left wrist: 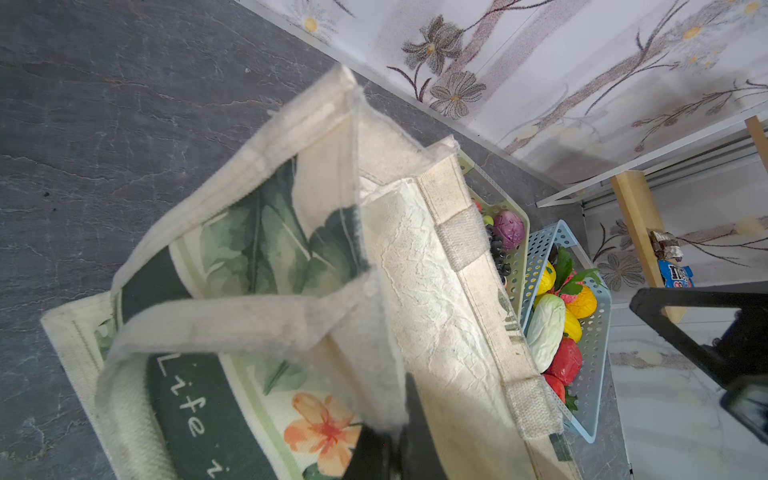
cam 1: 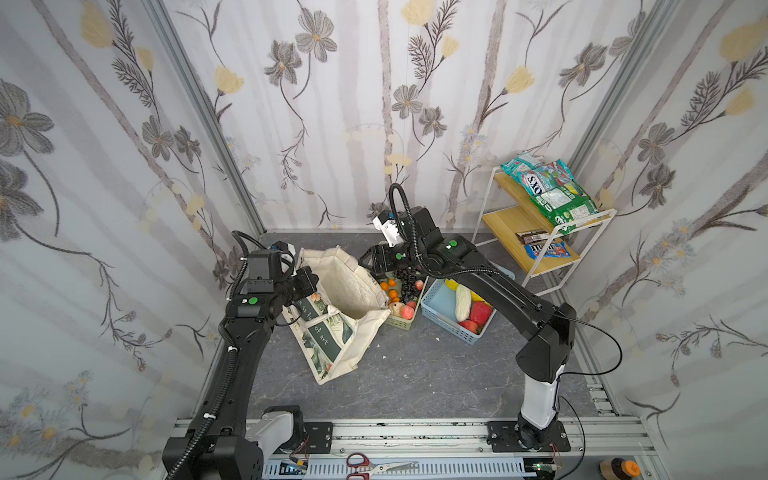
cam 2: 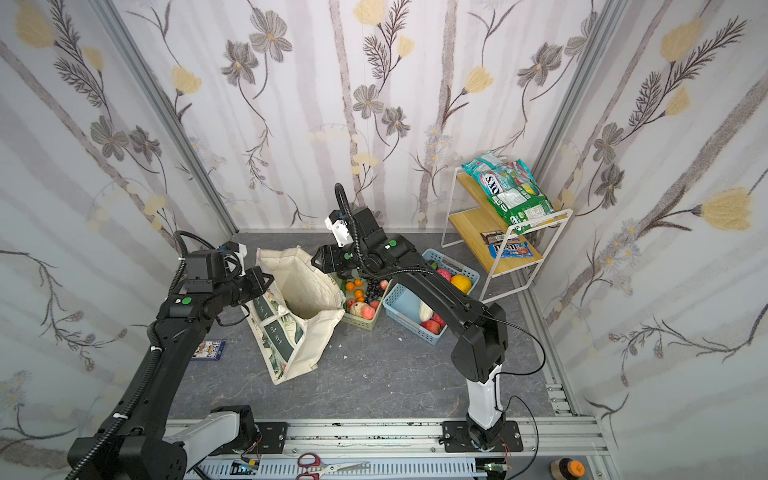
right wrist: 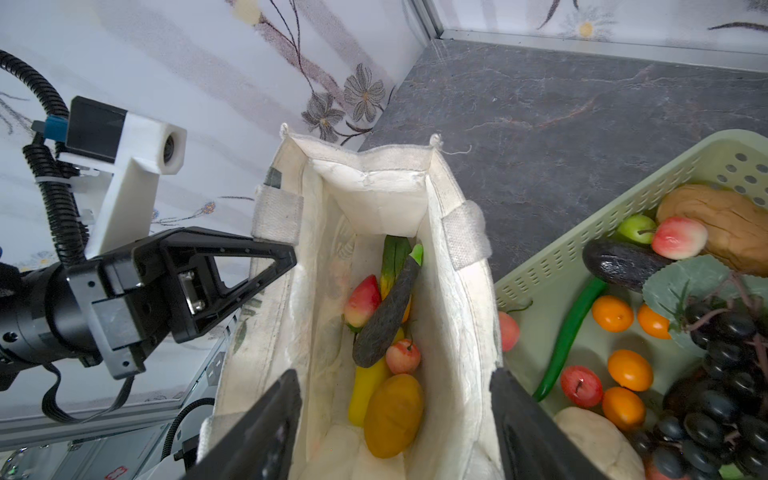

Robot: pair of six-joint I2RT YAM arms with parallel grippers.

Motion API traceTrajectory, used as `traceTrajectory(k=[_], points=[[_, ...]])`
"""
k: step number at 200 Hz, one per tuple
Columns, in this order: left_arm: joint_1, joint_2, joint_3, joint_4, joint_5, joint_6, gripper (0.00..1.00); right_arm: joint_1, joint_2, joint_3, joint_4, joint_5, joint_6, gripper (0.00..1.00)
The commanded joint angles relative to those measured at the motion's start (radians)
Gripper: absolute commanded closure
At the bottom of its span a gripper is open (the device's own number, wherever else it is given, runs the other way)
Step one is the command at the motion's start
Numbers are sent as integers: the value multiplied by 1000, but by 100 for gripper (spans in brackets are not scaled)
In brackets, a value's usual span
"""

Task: Place the food into the grocery bag and tie it
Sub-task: 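Lift the right gripper out of the bag toward the blue basket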

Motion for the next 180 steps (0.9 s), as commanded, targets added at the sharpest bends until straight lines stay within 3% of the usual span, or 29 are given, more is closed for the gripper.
traceTrajectory(k=[1, 180], points=[[1, -7, 0, 43, -2, 14, 100, -16, -35, -30, 33, 20, -10, 28], [3, 1, 6, 48, -6, 6, 100, -118, -243, -432, 97, 233, -1, 28]])
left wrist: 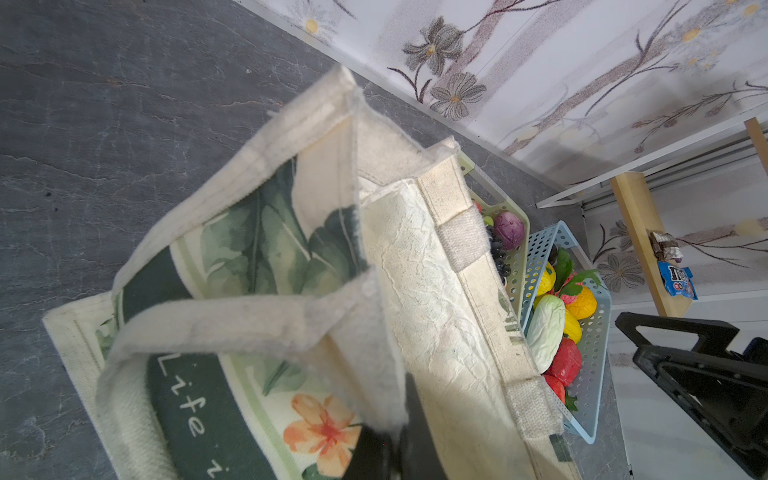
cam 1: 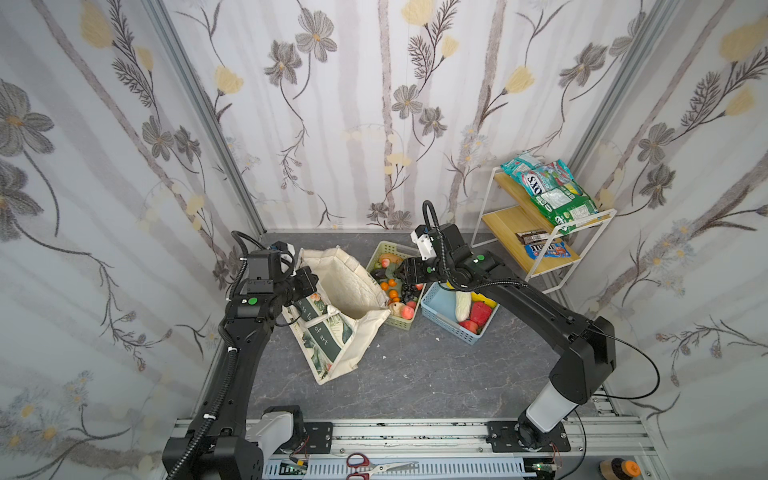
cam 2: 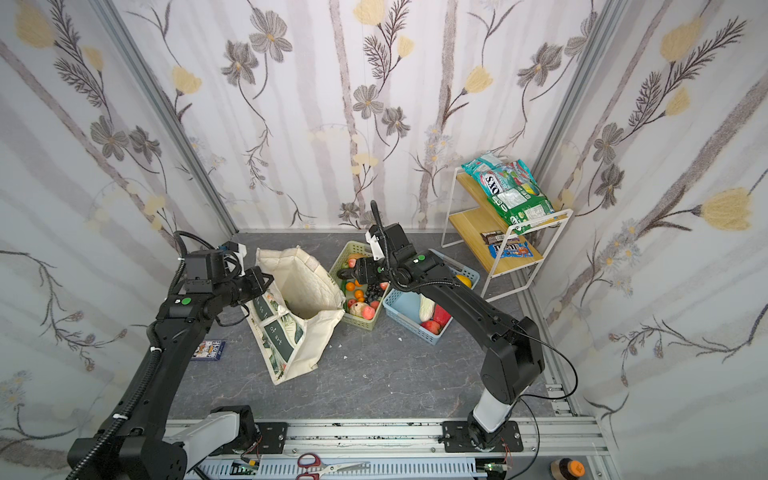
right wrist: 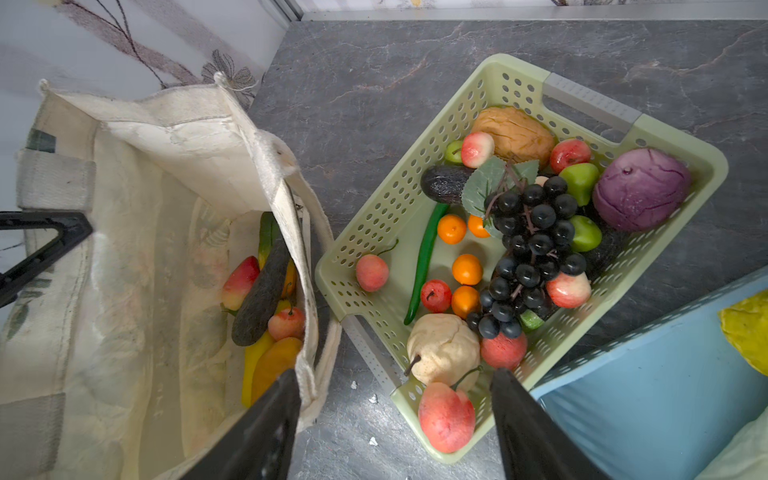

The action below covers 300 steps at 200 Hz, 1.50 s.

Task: Place the food into the grocery bag and tie it

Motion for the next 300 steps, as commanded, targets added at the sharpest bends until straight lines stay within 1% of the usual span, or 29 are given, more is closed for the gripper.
traceTrajectory(k=[1, 99, 194, 238, 300], points=[[1, 1, 6, 48, -6, 7, 100, -9, -19, -32, 55, 44, 13, 28], [1, 1, 3, 47, -5, 7, 100, -70, -105, -194, 75, 140, 15, 26], [1, -5, 1, 47, -5, 7, 100, -153, -166, -307, 83, 205, -1, 26], [1, -7, 0, 47, -6, 7, 100, -217, -183, -343, 81, 235, -18, 26], [1, -8, 0, 46, -8, 9, 100, -337, -177, -369, 76, 288, -37, 26]])
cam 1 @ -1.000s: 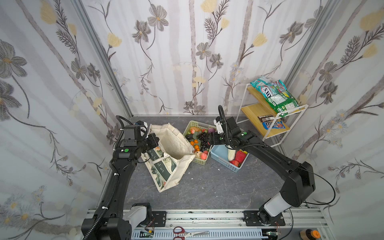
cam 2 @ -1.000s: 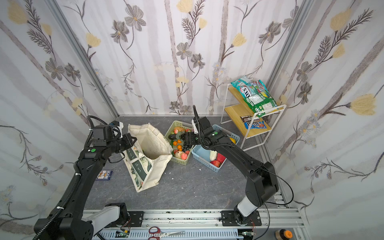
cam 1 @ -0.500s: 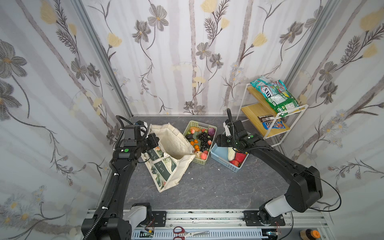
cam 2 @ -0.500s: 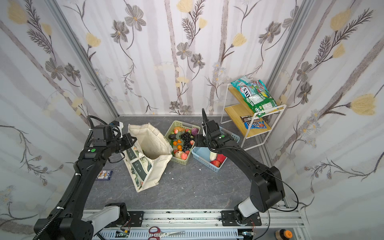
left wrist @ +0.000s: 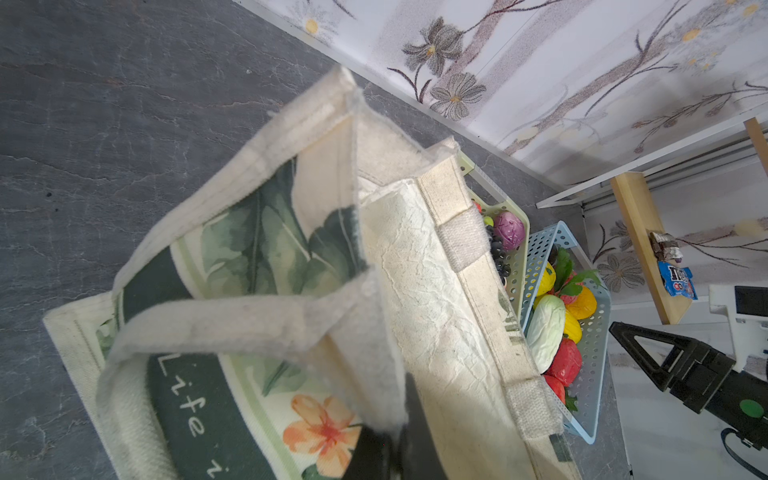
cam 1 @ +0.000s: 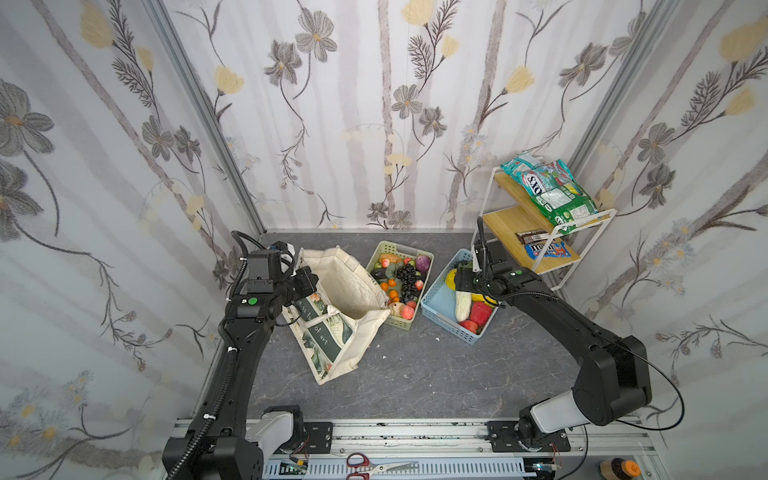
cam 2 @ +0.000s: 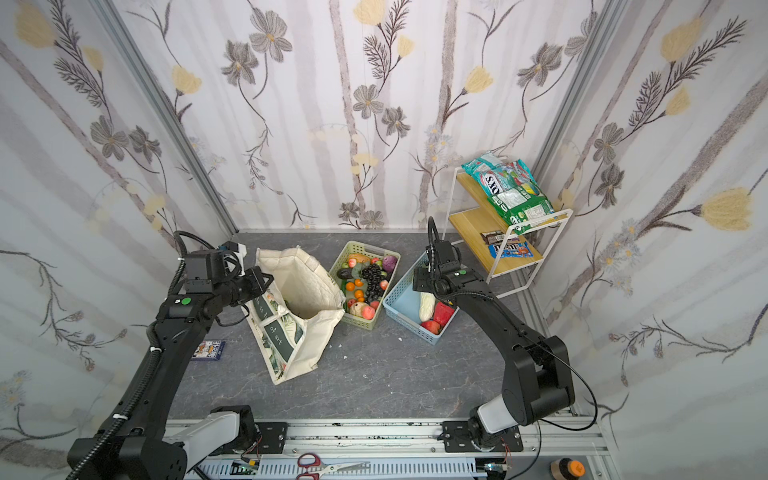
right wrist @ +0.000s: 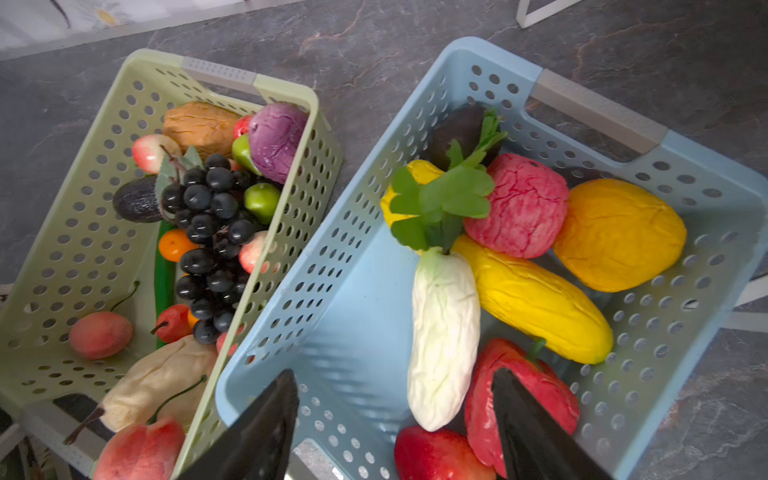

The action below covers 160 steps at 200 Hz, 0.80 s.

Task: Place the food into the grocery bag and tie it

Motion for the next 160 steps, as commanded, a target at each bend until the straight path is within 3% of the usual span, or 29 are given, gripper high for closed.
traceTrajectory(k=[1, 160], points=[[2, -6, 0, 45, -7, 9, 100, -33, -2, -5, 30, 40, -14, 26], [1, 1, 6, 49, -10, 9, 100, -184, 85, 13, 59, 67, -77, 26]])
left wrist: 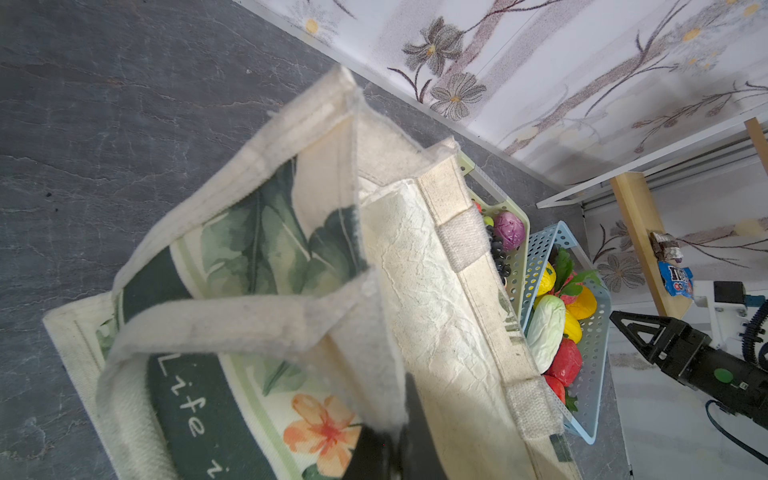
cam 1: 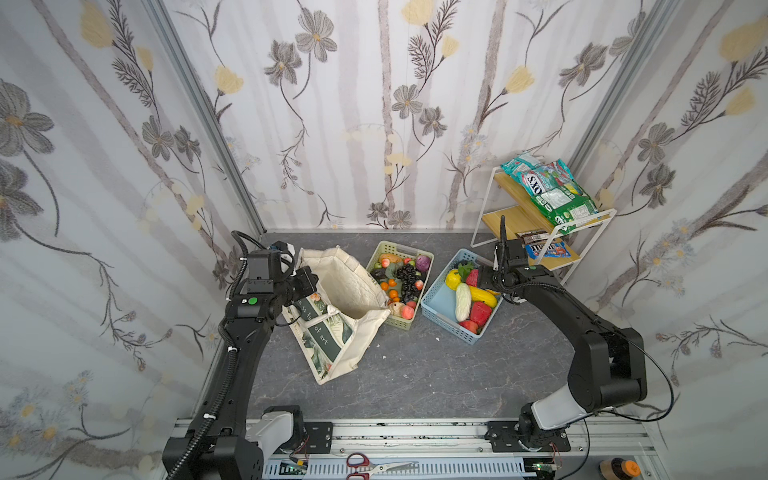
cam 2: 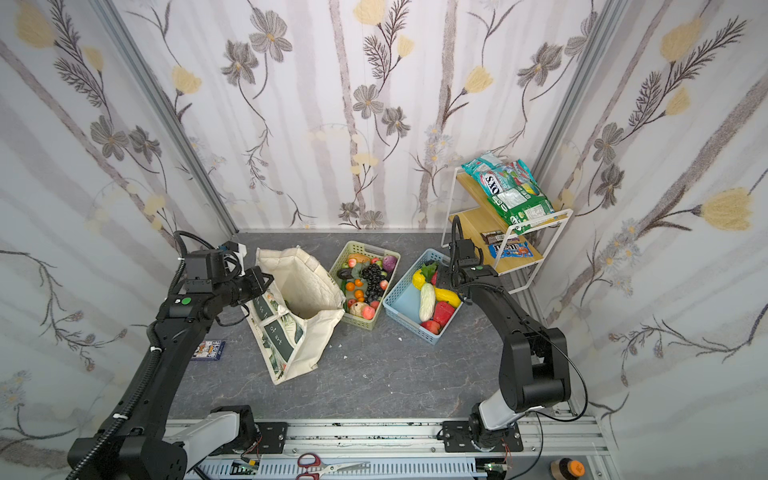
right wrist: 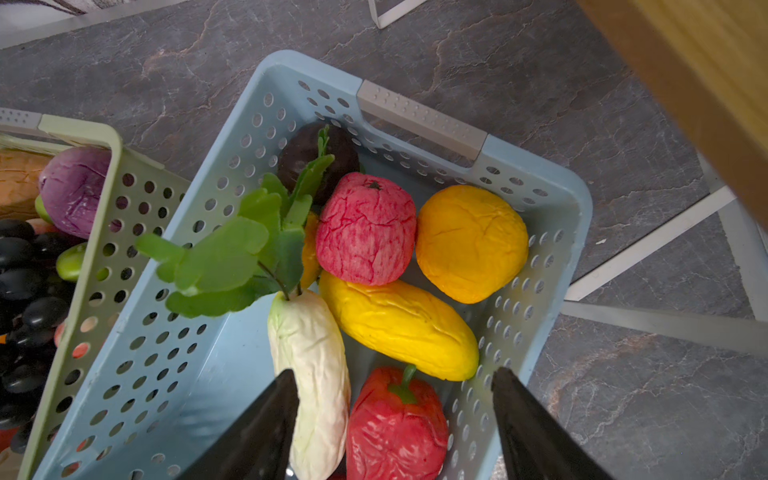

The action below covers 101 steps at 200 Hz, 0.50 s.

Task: Place the food into the grocery bag and tie it

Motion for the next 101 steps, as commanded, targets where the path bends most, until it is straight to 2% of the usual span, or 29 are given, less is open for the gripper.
traceTrajectory(k=[1, 101], points=[[1, 0, 6, 49, -10, 8, 100, -11, 21, 15, 50, 23, -18, 26], [1, 3, 20, 45, -13, 7, 100, -58, 132, 79, 44, 33, -52, 26]])
